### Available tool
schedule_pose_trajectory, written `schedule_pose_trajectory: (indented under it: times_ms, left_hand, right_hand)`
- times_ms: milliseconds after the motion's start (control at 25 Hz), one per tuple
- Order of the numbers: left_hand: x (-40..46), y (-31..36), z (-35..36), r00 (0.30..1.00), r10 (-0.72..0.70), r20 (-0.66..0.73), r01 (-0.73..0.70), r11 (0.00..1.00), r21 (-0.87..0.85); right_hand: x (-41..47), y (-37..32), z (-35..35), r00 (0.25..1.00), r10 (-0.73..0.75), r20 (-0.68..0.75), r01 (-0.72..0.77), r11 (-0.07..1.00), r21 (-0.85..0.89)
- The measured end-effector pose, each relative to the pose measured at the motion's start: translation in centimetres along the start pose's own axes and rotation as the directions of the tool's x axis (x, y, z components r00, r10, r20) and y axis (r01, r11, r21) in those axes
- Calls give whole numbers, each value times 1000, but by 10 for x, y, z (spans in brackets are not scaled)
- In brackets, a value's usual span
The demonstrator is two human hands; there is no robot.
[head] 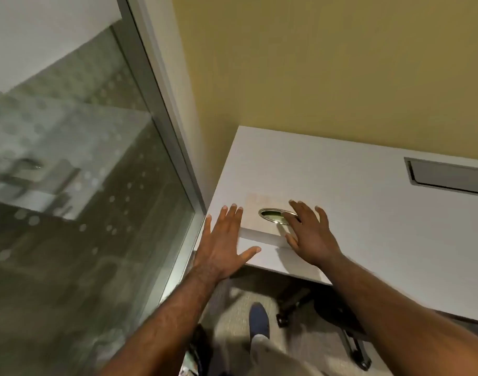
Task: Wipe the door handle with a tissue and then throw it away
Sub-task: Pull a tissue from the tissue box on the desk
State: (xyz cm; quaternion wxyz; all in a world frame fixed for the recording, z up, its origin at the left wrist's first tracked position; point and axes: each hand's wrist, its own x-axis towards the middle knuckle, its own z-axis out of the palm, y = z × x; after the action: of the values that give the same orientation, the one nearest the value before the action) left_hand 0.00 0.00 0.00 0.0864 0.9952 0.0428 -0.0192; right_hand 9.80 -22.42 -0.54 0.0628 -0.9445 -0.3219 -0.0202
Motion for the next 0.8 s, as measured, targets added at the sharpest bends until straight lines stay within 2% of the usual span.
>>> schedule_pose_trajectory:
  times_ms: [240,440,600,680,800]
  left_hand:
    - [60,0,34,992,-36,124,42,998,-42]
    - [89,5,47,996,12,88,-1,993,-121]
    - [104,7,57,989,18,150,-10,998,-55]
    - [108,6,64,982,10,191,-4,999,-34]
    - [113,3,72,974,9,228,0,999,-41]
  right_hand:
    - [64,47,28,973,-122,194,102,989,110]
    - [103,62,56,947,-162,277,95,967,238]
    - [116,63,66,833,-440,335,438,895,84]
    - [121,64,66,797,-458,392,468,880,77]
    - [126,66,71,791,-501,352,509,857,79]
